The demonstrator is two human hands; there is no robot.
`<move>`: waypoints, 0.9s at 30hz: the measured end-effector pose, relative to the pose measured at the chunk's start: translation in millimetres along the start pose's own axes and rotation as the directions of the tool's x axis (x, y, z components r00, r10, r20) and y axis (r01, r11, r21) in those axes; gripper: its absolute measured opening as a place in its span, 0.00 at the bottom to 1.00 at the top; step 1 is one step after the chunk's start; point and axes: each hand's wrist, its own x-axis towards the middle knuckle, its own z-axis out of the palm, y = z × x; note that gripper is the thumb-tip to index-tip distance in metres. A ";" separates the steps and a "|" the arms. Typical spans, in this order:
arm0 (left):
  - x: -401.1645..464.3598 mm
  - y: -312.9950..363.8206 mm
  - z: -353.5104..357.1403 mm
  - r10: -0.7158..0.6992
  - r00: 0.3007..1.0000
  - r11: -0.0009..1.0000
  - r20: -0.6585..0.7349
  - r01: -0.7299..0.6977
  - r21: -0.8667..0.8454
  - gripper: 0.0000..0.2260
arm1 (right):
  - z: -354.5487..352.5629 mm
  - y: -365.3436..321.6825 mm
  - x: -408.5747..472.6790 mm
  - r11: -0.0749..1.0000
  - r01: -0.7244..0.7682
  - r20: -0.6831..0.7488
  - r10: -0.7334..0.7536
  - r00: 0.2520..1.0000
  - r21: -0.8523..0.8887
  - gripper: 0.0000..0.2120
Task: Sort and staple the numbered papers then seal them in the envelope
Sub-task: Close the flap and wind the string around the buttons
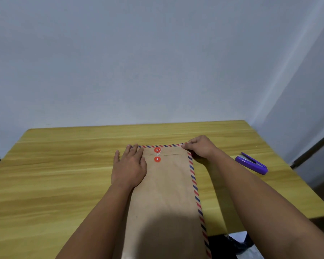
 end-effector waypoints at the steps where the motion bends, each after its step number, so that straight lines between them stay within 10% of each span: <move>1: 0.0 -0.2 -0.1 -0.008 1.000 1.000 0.006 0.008 0.011 0.24 | -0.4 0.3 -2.2 0.999 -0.009 0.001 0.009 1.000 0.032 0.15; 15: -18.0 23.5 -17.2 -0.142 0.986 0.982 0.084 0.129 0.140 0.31 | -12.6 -3.9 -58.9 0.979 -0.164 0.174 0.183 0.968 -0.120 0.09; 24: -49.3 136.7 -85.1 0.066 0.933 0.794 0.353 0.165 -0.585 0.53 | -30.4 -79.4 -105.9 0.999 -0.035 -0.130 0.037 0.991 0.012 0.11; 27: -51.9 155.0 -113.2 0.090 0.961 0.788 0.263 0.093 -0.608 0.38 | -38.8 -117.4 -126.8 0.996 0.079 -0.127 -0.074 0.989 0.039 0.05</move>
